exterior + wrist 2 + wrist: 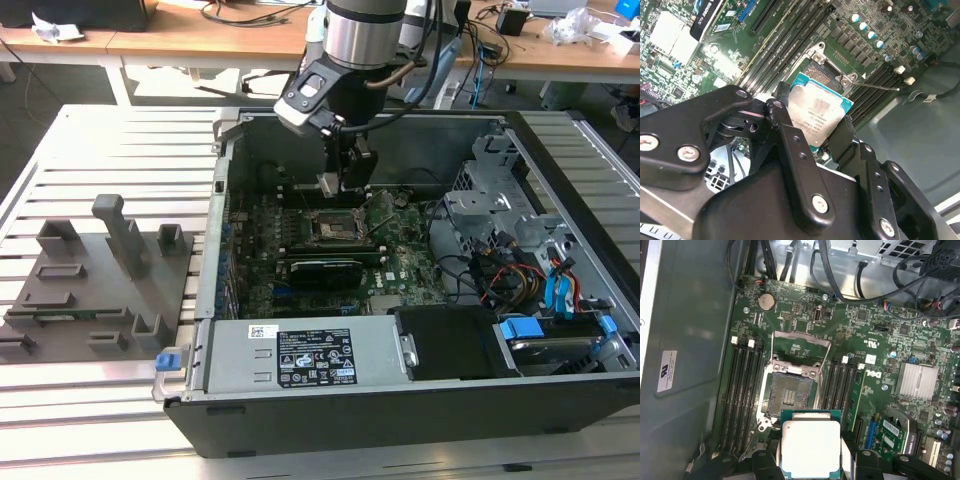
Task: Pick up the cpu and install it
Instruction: 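Place the cpu into insertion slot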
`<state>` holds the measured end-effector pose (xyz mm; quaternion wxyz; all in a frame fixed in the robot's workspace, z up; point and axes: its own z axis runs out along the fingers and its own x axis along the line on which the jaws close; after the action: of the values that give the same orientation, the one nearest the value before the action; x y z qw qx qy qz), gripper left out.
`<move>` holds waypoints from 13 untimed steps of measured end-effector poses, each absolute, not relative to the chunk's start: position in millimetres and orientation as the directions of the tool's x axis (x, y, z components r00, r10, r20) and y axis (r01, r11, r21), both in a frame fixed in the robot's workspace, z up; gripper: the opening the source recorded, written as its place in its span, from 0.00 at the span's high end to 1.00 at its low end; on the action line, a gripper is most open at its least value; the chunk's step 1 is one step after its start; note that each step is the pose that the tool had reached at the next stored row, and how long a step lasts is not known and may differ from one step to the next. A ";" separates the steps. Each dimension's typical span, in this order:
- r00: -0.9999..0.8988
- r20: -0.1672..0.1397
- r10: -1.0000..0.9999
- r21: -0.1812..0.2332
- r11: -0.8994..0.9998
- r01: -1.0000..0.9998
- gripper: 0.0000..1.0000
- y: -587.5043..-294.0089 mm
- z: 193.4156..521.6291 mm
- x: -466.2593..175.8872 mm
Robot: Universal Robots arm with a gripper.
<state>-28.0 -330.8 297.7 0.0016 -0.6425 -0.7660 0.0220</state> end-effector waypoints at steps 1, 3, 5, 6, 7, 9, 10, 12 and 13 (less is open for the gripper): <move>-0.170 -0.026 0.985 -0.036 0.169 0.985 0.45 -330.8 297.7 -28.0; -0.158 -0.026 0.987 -0.036 0.157 0.987 0.45 -330.8 297.7 -28.0; -0.142 -0.026 0.990 -0.036 0.141 0.989 0.45 -330.8 297.7 -28.0; -0.137 -0.026 0.990 -0.036 0.136 0.990 0.45 -330.8 297.7 -28.0; -0.129 -0.026 0.991 -0.036 0.128 0.991 0.45 -330.8 297.7 -28.0; -0.116 -0.026 0.993 -0.036 0.115 0.993 0.45 -330.8 297.7 -28.0; -0.112 -0.026 0.993 -0.036 0.111 0.993 0.45 -330.8 297.7 -28.0; -0.103 -0.026 0.994 -0.036 0.102 0.994 0.45 -330.8 297.7 -28.0; -0.096 -0.026 0.995 -0.036 0.095 0.995 0.45 -330.8 297.7 -28.0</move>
<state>-28.0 -330.8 297.7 0.0024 -0.6722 -0.7401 0.0219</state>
